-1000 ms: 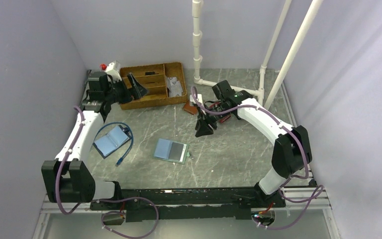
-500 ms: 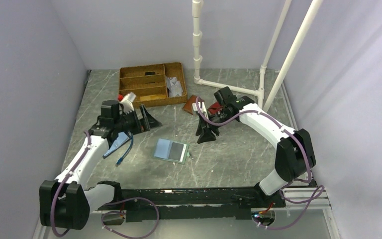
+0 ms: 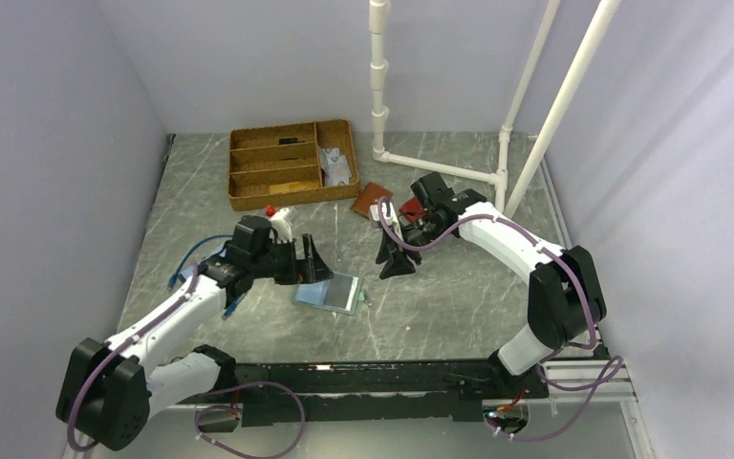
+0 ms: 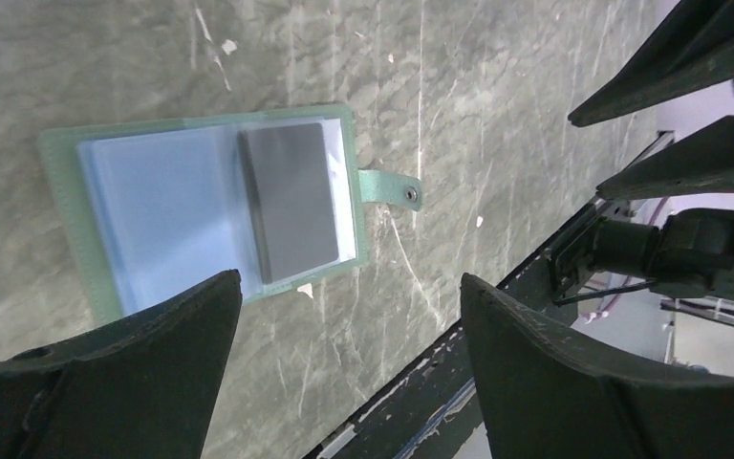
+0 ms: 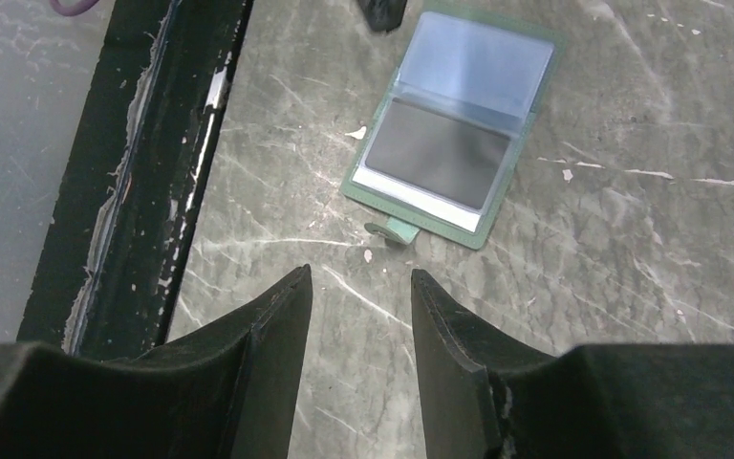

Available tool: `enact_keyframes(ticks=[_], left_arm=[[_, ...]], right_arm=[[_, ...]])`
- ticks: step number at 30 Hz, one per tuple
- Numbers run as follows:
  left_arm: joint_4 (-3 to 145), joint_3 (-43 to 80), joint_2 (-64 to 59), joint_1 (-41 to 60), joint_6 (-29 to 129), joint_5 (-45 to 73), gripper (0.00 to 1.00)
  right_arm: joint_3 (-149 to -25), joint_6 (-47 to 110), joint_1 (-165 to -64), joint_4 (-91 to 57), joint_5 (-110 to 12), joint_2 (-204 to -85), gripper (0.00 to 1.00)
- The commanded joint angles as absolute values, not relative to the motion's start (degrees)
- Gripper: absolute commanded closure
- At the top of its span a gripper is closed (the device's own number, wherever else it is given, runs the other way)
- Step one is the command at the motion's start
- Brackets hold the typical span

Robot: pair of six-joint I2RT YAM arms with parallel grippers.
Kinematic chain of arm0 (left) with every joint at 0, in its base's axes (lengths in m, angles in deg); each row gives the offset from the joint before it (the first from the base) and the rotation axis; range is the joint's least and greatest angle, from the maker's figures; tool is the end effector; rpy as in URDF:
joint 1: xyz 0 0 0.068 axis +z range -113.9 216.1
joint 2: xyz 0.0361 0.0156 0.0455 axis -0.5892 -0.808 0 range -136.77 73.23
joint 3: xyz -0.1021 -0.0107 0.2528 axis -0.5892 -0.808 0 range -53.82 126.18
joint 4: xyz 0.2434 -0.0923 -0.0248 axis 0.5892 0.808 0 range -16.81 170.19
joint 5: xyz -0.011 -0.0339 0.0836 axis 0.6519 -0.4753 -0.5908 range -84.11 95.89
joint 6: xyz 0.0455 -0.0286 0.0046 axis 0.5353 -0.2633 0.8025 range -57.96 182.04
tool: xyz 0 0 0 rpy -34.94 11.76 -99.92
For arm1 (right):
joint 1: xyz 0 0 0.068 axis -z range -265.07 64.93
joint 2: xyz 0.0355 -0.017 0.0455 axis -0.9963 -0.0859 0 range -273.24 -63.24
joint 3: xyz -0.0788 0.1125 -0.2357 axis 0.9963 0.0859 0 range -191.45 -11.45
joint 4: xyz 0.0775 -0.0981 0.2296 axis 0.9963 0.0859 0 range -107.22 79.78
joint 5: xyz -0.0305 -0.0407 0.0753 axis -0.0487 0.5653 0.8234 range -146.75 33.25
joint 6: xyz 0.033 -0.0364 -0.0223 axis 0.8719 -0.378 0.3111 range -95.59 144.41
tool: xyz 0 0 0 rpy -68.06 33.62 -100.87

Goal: Take the credit cards out of the card holder
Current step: Remove the credit card from the card holder.

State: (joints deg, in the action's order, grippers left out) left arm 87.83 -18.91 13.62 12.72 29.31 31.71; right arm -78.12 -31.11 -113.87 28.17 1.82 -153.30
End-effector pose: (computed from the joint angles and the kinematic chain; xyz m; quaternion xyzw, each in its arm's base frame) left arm 0.1922 -0.0999 0.2261 0.0235 0.8859 -0.3743 0.2731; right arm 0.2504 0.1722 0.2490 -0.6422 0.5750 0.4306 0.2674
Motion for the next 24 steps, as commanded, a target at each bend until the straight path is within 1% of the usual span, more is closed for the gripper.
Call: enact_keyframes(ticks=[1,7,9,11,18,24], left_arm=[[83.38,-18.31,9.80,6.91,28.32,24.88,0.13],[86.68,-16.62,4.69,-1.22,26.89,13.87,0.28],[87.70,-15.87,3.27,-3.76,26.02,10.20,0.36],[88.58,-14.88,1.44,-5.64,25.20,7.62,0.41],[93.43,-8.40,-6.31,-11.92,24.45,-0.48,0.39],[98.22,-2.95,-13.39,-15.04,24.45,-6.31,0.36]], right_arm=[[-78.53,-31.85,-113.72,25.82,2.87,-154.21,0.55],[-78.78,-27.98,-113.64,23.75,1.77,-155.72,0.55],[-78.83,-26.72,-113.64,23.04,1.35,-156.26,0.56],[-79.01,-25.76,-113.64,22.80,0.95,-156.80,0.56],[-79.13,-24.31,-113.65,22.08,0.00,-157.27,0.56],[-79.30,-23.84,-113.64,21.98,-0.47,-157.54,0.56]])
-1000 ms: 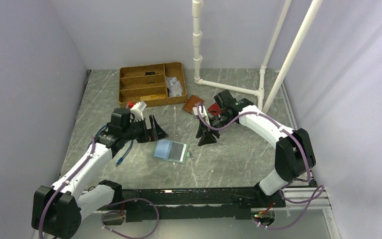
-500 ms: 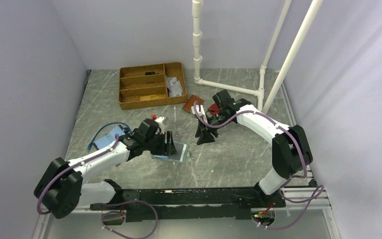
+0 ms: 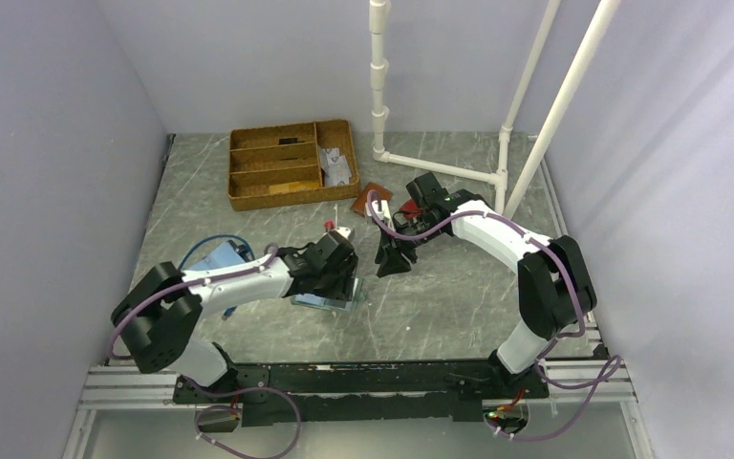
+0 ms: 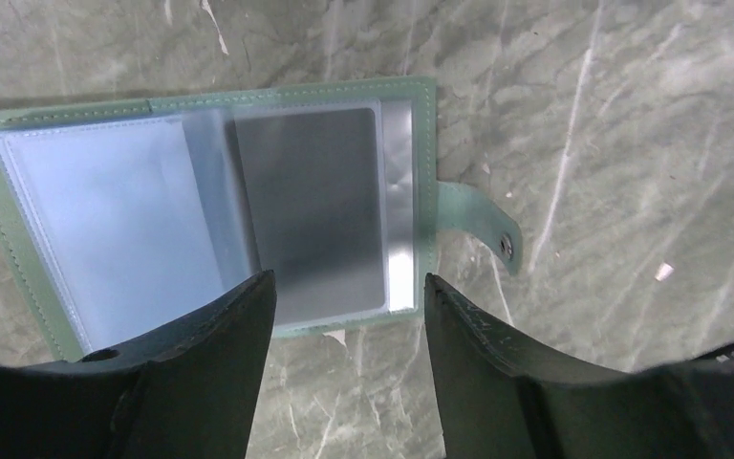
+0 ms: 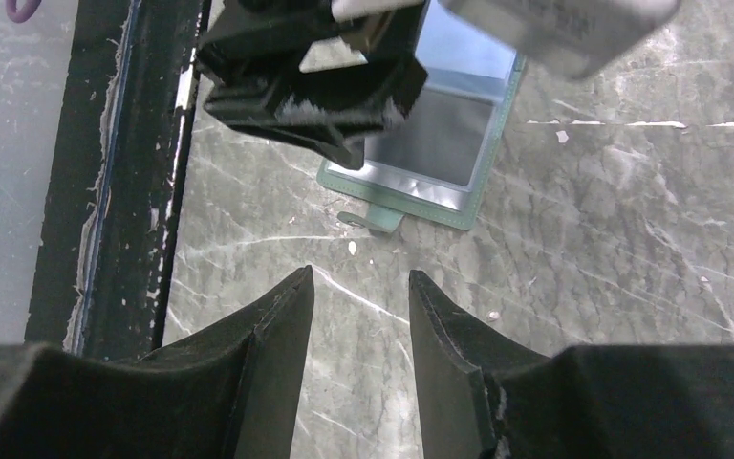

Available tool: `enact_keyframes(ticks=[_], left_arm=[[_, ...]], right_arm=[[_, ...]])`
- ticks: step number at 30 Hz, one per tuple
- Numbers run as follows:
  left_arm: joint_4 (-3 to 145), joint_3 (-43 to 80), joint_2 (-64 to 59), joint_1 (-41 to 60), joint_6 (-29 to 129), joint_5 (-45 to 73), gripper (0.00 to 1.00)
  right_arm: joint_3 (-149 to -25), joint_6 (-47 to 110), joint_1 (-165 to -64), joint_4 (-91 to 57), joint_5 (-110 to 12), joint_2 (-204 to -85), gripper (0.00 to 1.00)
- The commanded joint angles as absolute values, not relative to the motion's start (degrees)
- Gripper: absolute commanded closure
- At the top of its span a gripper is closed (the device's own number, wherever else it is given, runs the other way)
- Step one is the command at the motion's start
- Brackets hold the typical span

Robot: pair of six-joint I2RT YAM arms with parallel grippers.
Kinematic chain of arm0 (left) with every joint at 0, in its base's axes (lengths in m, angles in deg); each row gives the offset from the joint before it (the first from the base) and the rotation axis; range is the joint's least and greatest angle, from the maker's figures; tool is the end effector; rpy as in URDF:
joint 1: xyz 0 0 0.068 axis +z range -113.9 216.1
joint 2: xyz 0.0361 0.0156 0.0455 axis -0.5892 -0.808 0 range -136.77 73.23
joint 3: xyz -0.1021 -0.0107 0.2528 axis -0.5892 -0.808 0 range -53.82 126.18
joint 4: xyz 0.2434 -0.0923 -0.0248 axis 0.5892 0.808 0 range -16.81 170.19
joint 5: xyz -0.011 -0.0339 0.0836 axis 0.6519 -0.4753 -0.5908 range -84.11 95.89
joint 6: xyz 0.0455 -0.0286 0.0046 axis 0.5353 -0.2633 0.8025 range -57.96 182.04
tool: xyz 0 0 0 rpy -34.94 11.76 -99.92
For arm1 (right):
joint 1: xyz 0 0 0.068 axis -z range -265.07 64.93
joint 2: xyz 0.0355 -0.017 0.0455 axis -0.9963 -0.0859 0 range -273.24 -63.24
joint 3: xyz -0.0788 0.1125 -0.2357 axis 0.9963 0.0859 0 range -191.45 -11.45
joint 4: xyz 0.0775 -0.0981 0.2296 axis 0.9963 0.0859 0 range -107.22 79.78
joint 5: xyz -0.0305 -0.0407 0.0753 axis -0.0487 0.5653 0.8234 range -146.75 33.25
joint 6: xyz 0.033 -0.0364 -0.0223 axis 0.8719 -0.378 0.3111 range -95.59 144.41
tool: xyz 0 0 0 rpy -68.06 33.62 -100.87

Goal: Take the credit cards out of the card holder
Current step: Remove the credit card from the card holder.

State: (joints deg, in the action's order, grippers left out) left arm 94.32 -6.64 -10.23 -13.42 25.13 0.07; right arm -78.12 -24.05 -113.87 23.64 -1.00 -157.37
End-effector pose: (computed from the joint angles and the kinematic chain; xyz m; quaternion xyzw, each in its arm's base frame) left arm 0.1857 -0.2119 0.1870 0.0911 0.9543 -0.1564 0.2377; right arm 0.2651 0.1793 0.2297 -0.6107 0.6233 0.4240 0.2422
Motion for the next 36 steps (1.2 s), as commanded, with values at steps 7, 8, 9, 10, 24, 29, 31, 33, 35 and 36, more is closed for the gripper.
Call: enact_keyframes(ticks=[7,8,9,10,24,29,31,33,35,36], left_arm=[[98.96,-0.69,-18.52,-16.08,24.46,-7.74,0.33],[99.17,-0.61,-19.04,-16.03,24.37,-7.84,0.33],[99.30,-0.50,-19.66,-16.11,24.34,-8.05,0.33],[99.38,-0.48,-20.24,-16.19,24.25,-8.20,0.33],[97.73,-3.51,-18.19,-16.11,22.69,-7.84,0.49],[94.92,-5.69,-13.96,-14.73,22.35,-3.19,0.51],[93.16,-7.14,-12.37,-13.28,21.94,-0.62,0.52],[91.12,-9.12,-10.22,-11.35,21.42,2.24,0.56],[89.56,-11.12,-8.49,-9.29,21.02,4.54,0.62],[89.17,-11.86,-7.65,-8.29,20.86,5.23,0.64]], right_arm=[[-79.47,-23.79,-113.59,22.07,-0.58,-157.58,0.56],[-79.48,-23.76,-113.63,22.14,-0.58,-157.63,0.56],[-79.48,-23.75,-113.64,22.15,-0.58,-157.59,0.56],[-79.48,-23.75,-113.64,22.16,-0.58,-157.55,0.56],[-79.35,-23.62,-113.63,22.07,-0.36,-157.61,0.56],[-79.08,-22.61,-113.77,21.54,1.12,-158.40,0.57],[-79.13,-21.95,-113.96,21.41,1.72,-159.01,0.57],[-79.21,-21.02,-114.45,21.08,1.79,-159.65,0.57],[-79.21,-20.06,-115.12,20.53,1.64,-160.04,0.57],[-79.21,-19.53,-115.46,20.23,1.53,-160.26,0.57]])
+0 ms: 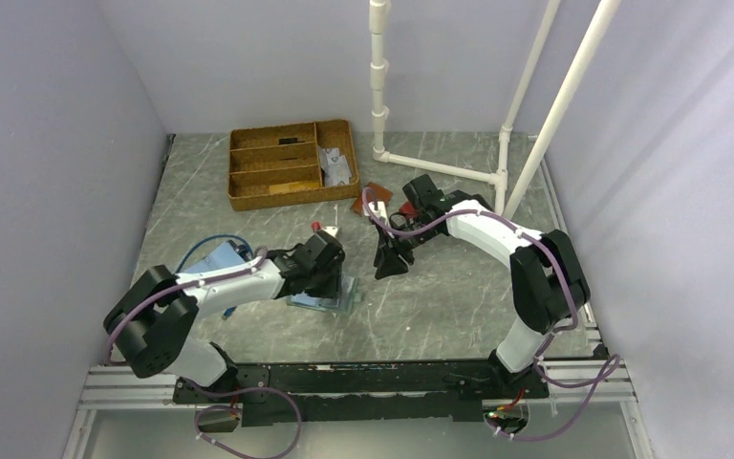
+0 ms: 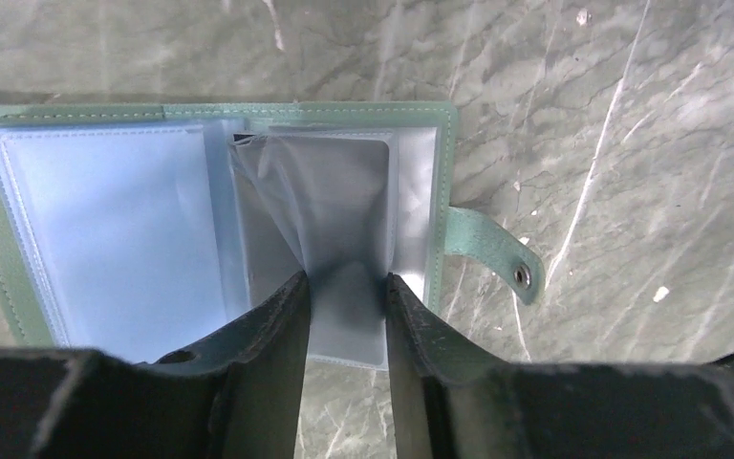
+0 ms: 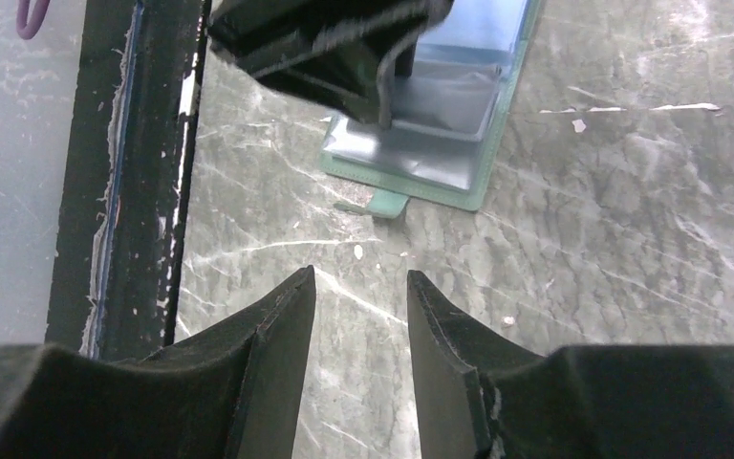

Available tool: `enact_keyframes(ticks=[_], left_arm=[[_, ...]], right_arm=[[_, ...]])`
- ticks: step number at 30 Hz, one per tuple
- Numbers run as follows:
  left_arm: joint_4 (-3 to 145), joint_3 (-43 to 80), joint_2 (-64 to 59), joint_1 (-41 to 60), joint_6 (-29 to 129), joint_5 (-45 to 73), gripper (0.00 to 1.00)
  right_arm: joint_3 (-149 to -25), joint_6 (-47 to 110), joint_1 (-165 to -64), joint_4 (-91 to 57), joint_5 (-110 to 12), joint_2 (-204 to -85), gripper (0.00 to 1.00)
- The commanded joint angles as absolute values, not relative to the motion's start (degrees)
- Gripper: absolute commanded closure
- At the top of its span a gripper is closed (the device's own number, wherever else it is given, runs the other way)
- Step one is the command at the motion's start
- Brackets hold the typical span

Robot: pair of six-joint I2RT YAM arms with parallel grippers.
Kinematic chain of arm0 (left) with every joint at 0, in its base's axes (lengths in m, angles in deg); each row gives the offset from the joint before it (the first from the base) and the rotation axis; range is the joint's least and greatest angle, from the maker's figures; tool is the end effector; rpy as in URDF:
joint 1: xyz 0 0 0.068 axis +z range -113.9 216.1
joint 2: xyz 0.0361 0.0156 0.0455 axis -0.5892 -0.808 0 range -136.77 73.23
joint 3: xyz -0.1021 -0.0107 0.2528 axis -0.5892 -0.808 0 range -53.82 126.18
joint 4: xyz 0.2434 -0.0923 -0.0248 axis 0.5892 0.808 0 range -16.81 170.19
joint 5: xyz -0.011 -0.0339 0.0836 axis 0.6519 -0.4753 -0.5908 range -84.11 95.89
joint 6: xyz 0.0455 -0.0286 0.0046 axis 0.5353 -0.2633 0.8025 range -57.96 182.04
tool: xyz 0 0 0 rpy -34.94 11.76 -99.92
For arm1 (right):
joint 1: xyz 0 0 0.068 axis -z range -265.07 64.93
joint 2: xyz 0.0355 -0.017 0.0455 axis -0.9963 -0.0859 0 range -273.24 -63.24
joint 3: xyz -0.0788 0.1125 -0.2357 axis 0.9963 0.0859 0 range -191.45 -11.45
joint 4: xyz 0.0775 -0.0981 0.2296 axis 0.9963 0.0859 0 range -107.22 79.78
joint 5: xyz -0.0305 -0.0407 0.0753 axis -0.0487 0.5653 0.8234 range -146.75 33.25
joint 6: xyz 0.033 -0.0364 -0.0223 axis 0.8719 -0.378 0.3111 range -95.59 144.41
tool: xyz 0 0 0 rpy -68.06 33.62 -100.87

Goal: Take the credit cards out of the card holder
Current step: Remove the credit card from the card holder.

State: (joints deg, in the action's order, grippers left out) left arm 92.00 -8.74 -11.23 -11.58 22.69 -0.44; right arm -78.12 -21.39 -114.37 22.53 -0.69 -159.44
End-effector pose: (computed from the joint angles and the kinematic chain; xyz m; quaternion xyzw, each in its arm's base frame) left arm 0.1912 -0.2040 0.1743 0.0547 0.9588 -0.1499 0.2351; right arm 0.2684 0.1844 0.2196 -0.5962 0.6369 0.4346 0.2235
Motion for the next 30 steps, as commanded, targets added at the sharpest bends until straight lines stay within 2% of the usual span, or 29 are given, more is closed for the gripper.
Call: enact_keyframes(ticks=[1,7,17,24,30], left_arm=[[89.03,-12.50,-6.76,-7.49,20.81,5.35,0.66],[91.07,-13.99,-1.65,-4.08,21.56,6.63,0.74],[94.67,-15.44,4.18,0.56,22.72,7.78,0.99],[90.14,-16.57,5.32,1.84,21.80,13.15,1.00],[83.69,-17.84,2.98,1.84,19.89,17.71,1.00]], right_arm=[[-79.21,-18.93,-115.81,19.82,1.45,-160.53,0.58],[-79.60,-15.40,-117.50,18.26,1.51,-162.64,0.58],[-80.31,-10.46,-118.84,16.03,2.14,-165.63,0.59],[-79.76,2.27,-119.13,8.84,7.37,-167.31,0.60],[-78.69,16.19,-119.17,-0.12,7.12,-166.78,0.66]])
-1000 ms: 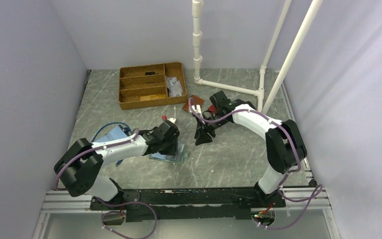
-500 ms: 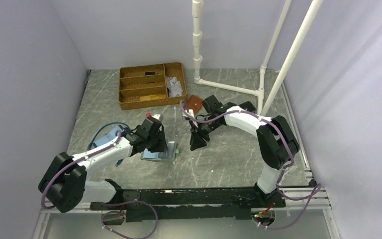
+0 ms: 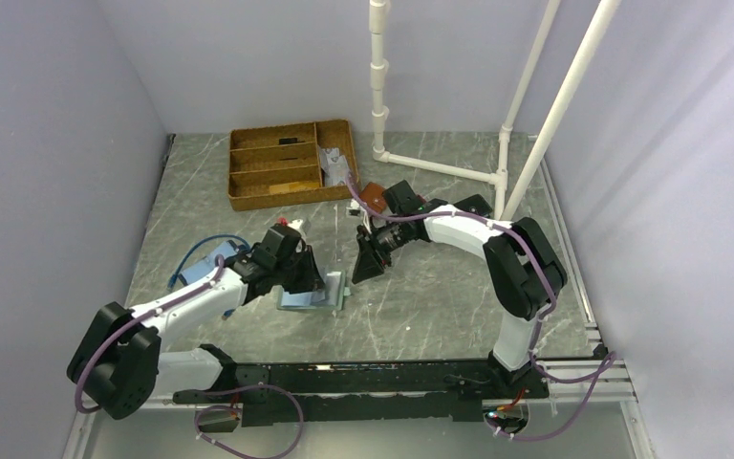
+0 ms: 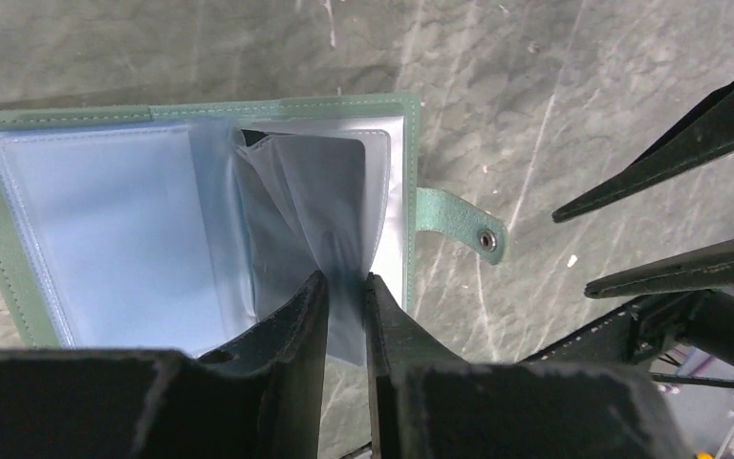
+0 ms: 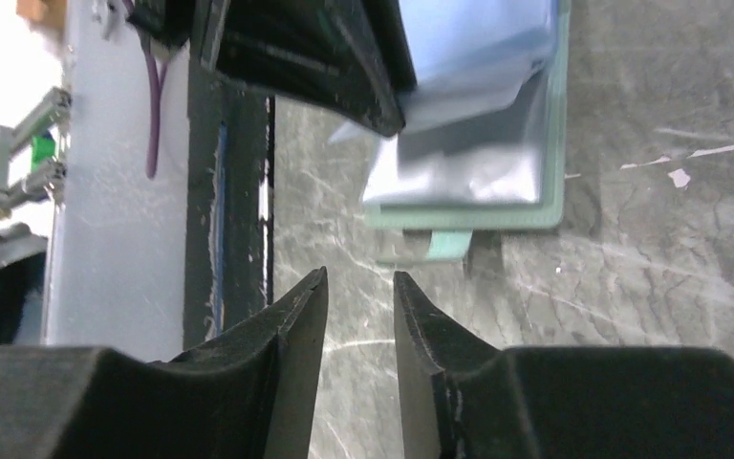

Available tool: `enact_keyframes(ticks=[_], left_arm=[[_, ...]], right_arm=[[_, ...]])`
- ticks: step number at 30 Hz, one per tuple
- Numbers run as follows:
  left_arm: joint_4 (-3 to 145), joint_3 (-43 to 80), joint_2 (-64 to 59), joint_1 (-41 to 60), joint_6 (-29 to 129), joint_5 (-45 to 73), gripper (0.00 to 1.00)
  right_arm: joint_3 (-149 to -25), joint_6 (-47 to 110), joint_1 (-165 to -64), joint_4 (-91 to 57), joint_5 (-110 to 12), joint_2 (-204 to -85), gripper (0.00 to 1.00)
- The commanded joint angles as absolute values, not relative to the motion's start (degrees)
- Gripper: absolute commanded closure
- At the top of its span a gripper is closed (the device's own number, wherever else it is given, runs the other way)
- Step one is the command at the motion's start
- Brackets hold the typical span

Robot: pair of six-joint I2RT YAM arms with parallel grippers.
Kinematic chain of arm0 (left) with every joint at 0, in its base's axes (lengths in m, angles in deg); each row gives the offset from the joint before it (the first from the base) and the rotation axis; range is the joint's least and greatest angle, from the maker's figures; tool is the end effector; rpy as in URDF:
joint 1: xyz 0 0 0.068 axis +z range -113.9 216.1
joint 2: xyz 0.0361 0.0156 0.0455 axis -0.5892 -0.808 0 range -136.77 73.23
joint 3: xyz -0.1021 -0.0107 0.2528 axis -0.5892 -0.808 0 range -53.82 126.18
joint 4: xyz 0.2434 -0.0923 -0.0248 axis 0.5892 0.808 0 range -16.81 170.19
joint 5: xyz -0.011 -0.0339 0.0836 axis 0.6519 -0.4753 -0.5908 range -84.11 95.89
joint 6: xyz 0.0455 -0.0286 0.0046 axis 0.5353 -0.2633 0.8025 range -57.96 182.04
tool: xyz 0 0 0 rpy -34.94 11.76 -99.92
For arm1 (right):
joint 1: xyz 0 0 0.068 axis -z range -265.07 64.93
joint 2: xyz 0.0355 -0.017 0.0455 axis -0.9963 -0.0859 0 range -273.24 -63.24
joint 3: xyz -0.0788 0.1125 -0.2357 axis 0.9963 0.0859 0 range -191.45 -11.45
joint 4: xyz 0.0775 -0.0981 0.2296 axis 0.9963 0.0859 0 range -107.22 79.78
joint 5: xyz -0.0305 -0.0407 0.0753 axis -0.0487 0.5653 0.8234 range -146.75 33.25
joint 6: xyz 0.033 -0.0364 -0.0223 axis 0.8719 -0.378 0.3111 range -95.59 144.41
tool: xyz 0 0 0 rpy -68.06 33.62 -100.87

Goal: Take the credit cards out of the card holder
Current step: Remove the credit card from the card holder.

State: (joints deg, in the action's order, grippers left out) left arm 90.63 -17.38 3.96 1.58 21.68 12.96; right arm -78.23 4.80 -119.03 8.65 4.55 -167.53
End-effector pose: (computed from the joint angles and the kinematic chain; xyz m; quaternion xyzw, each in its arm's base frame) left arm 0.1910 -0.1366 0.1939 -0.0269 0.9385 -0.2522 0.2341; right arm 0.2785 0.2251 0.1863 -0.4821 0.6945 0.5169 0.1346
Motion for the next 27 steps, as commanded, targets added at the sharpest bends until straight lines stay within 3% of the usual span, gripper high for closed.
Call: enact_keyframes(ticks=[1,4,11,20,24,27], left_arm=[[82.48,-18.06,2.48,1.82,19.59,18.60,1.00],[79.03,-18.57,0.88,1.82,18.54,20.81,1.00],[71.73,-20.76,-1.05,1.88,15.99,23.87,1.00],[65.56,-24.32,-1.99,3.23,14.99,28.33,1.00],[66.48,-25.47,-2.01,5.37,15.20,29.31,0.58],[70.13,-25.38,-0.17,6.24,16.27,28.07,0.40]], right_arm=[[-78.46,17.66,-119.22,-1.11,6.47,-166.98,0.68],[-78.10,20.67,-119.64,-2.61,2.18,-168.49,0.79],[-80.22,23.98,-122.82,-1.15,-9.00,-173.74,0.94],[-80.38,30.78,-123.83,-5.33,-9.90,-175.77,0.95],[-79.71,35.84,-123.74,-9.35,-7.77,-176.70,0.95],[-79.35,39.37,-123.74,-11.80,-6.22,-178.32,0.94]])
